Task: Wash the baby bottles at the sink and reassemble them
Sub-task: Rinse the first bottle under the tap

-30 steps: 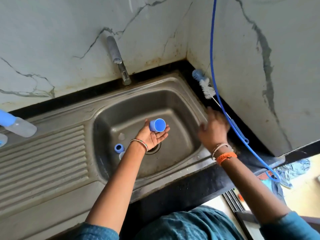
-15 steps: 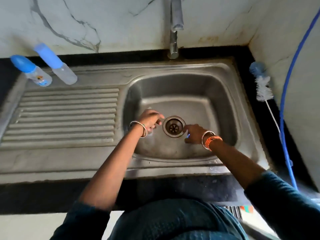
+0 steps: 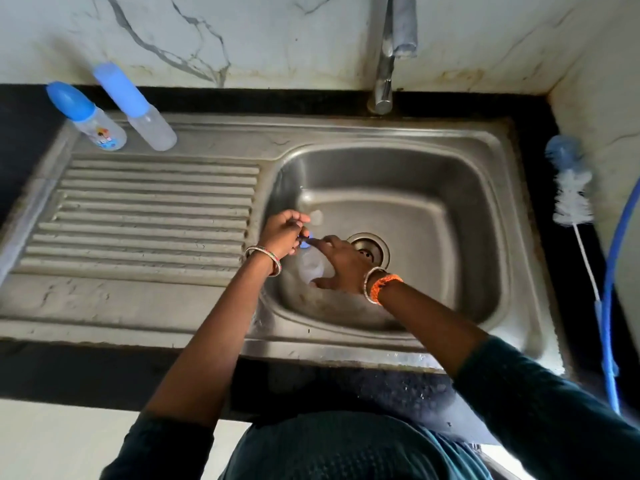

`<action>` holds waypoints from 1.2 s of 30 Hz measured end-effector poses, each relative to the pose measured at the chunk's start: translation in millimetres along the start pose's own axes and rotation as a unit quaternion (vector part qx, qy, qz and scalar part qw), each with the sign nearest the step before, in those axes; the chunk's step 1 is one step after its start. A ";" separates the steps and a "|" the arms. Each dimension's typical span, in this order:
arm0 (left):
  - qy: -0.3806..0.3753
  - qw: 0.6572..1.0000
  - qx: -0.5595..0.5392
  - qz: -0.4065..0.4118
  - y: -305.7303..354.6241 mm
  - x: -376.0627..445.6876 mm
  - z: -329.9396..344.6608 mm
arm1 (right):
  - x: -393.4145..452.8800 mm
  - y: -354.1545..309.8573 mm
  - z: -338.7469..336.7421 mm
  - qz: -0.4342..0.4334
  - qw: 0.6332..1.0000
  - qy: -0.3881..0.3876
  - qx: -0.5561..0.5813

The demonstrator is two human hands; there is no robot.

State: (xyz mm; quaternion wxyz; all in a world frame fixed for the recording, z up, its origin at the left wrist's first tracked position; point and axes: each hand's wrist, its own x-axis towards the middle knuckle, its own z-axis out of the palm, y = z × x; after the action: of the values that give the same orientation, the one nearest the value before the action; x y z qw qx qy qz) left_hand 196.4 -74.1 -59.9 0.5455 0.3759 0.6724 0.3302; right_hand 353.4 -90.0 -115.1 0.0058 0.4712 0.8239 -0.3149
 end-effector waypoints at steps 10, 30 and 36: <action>-0.135 0.988 0.015 0.073 -5.7 4.9 0.4 | 5.7 4.3 -83.4 0.083 0.950 0.142 0.264; -0.153 0.946 -0.285 -0.031 67.2 88.3 35.7 | 104.3 77.6 -227.6 0.165 0.484 0.152 0.846; -0.141 0.944 -0.292 -0.056 70.4 89.8 47.1 | 110.5 78.7 -228.4 0.190 0.483 0.153 0.841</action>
State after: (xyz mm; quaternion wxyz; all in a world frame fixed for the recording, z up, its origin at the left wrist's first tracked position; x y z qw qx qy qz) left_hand 241.9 40.4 -52.2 0.7382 0.2041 0.4828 0.4245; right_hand 418.9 143.4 -6.2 -0.4598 0.4371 0.0441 -0.7718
